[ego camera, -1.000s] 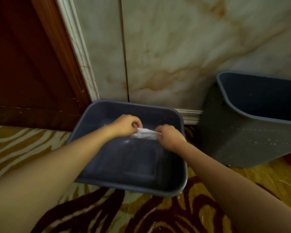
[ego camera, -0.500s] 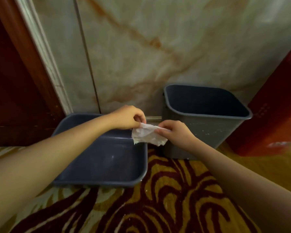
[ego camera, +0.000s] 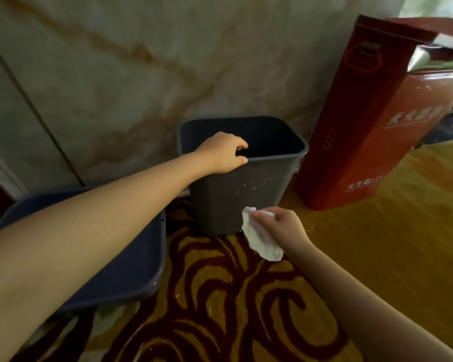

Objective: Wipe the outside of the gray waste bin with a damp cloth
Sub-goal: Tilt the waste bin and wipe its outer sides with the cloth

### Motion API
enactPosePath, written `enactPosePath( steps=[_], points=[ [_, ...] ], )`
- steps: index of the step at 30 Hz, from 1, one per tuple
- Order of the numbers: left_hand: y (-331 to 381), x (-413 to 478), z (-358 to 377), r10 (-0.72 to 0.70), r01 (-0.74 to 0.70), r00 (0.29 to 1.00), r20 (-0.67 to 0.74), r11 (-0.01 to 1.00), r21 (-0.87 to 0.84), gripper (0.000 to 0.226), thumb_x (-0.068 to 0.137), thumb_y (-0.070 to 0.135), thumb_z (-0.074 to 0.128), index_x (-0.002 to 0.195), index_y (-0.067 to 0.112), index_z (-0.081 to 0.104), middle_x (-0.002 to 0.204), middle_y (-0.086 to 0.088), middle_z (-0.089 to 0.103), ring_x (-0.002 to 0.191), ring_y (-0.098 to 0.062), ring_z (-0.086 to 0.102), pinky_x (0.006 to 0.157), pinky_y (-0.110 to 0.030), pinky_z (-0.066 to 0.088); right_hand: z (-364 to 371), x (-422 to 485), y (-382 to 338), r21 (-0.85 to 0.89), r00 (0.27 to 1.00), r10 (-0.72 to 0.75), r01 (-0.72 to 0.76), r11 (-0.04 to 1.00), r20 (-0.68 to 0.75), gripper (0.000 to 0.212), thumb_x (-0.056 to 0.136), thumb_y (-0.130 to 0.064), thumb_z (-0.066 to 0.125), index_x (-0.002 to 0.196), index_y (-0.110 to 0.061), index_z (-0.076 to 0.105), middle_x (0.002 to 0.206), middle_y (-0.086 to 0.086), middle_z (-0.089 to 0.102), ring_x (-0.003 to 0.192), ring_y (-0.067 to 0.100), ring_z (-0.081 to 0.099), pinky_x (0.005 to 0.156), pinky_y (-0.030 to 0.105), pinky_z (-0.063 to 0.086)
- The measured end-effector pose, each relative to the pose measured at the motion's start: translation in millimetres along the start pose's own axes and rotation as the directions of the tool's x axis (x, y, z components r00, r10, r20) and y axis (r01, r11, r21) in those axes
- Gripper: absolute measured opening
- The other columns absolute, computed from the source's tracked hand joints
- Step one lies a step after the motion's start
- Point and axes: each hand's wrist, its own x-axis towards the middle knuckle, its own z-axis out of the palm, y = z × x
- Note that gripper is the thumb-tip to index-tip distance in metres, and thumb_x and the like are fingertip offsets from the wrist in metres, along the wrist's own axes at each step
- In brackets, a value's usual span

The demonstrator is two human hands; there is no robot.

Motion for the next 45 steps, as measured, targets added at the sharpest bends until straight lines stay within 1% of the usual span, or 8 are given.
enactPosePath(
  steps=[6, 16, 20, 23, 27, 30, 36, 45],
  points=[
    [1, 26, 18, -0.053, 0.02, 0.963, 0.265, 0.992, 0.128, 0.025, 0.093, 0.03, 0.044, 0.077, 0.015, 0.056, 0.077, -0.003, 0.055, 0.068, -0.016, 0.051, 0.056, -0.025, 0.037, -3, 10, 24, -0.102, 0.991, 0.093, -0.103, 0.989, -0.097, 0.032, 0.09, -0.032, 0.055, 0.086, -0.004, 0.07, 0.079, 0.014, 0.07, 0.056, 0.012, 0.054, 0.048, 0.019, 0.039],
    [7, 29, -18, -0.117, 0.139, 0.972, 0.203, 0.986, -0.095, 0.036, 0.09, 0.032, 0.05, 0.101, 0.0, 0.066, 0.102, -0.02, 0.068, 0.084, -0.022, 0.06, 0.084, -0.038, 0.049, -26, -5, 6, 0.191, 0.905, 0.055, 0.029, 0.981, -0.423, 0.034, 0.095, -0.03, 0.045, 0.115, -0.008, 0.062, 0.087, 0.0, 0.071, 0.078, 0.006, 0.063, 0.067, 0.029, 0.051],
    [11, 23, -27, -0.228, 0.28, 0.954, 0.197, 0.911, -0.302, 0.027, 0.088, 0.025, 0.055, 0.098, 0.004, 0.069, 0.078, -0.004, 0.068, 0.067, -0.012, 0.06, 0.068, -0.025, 0.049, -38, 3, -20, 0.275, 0.831, 0.021, 0.16, 0.948, -0.556, 0.036, 0.096, -0.026, 0.041, 0.128, -0.017, 0.053, 0.122, -0.007, 0.06, 0.113, 0.01, 0.053, 0.094, 0.025, 0.041],
    [14, 14, -26, -0.285, 0.369, 0.925, 0.251, 0.83, -0.417, 0.025, 0.089, 0.023, 0.055, 0.101, 0.007, 0.069, 0.081, -0.006, 0.067, 0.071, -0.018, 0.062, 0.075, -0.031, 0.053, -35, 17, -47, 0.22, 0.793, -0.112, 0.298, 0.929, -0.599, 0.03, 0.094, -0.019, 0.042, 0.117, -0.009, 0.058, 0.118, 0.001, 0.062, 0.105, 0.011, 0.055, 0.083, 0.024, 0.04],
    [19, 4, -21, -0.309, 0.398, 0.916, 0.255, 0.776, -0.489, 0.029, 0.089, 0.022, 0.054, 0.105, 0.002, 0.066, 0.085, -0.012, 0.066, 0.076, -0.024, 0.063, 0.08, -0.037, 0.054, -10, 44, -76, -0.087, 0.788, -0.417, 0.426, 0.9, -0.454, 0.025, 0.093, -0.006, 0.038, 0.108, 0.004, 0.054, 0.118, 0.015, 0.056, 0.12, 0.032, 0.045, 0.096, 0.026, 0.026],
    [19, -4, -21, -0.299, 0.404, 0.915, 0.273, 0.692, -0.598, 0.031, 0.091, 0.018, 0.05, 0.11, -0.004, 0.062, 0.085, -0.013, 0.064, 0.073, -0.022, 0.061, 0.076, -0.033, 0.053, 6, 52, -75, -0.114, 0.855, -0.435, 0.421, 0.9, -0.281, 0.042, 0.101, -0.017, 0.021, 0.137, -0.002, 0.035, 0.15, 0.013, 0.029, 0.142, 0.027, 0.014, 0.114, 0.029, 0.002],
    [13, -10, -14, -0.263, 0.367, 0.93, 0.256, 0.651, -0.665, 0.032, 0.094, 0.016, 0.045, 0.114, -0.005, 0.058, 0.085, -0.012, 0.064, 0.071, -0.019, 0.061, 0.075, -0.029, 0.053, 2, 66, -54, -0.402, 0.745, -0.562, 0.42, 0.813, -0.358, 0.036, 0.096, -0.017, 0.037, 0.129, -0.011, 0.047, 0.144, 0.005, 0.041, 0.131, 0.032, 0.032, 0.109, 0.043, 0.025],
    [18, -2, -7, -0.241, 0.364, 0.931, 0.276, 0.69, -0.625, 0.03, 0.094, 0.019, 0.045, 0.11, 0.0, 0.061, 0.09, -0.012, 0.066, 0.077, -0.022, 0.063, 0.082, -0.036, 0.052, 17, 83, -19, -0.244, 0.838, -0.465, 0.406, 0.881, -0.286, 0.049, 0.1, -0.029, 0.021, 0.146, -0.024, 0.007, 0.157, -0.001, -0.002, 0.143, 0.018, -0.011, 0.113, 0.036, -0.01]
  ],
)
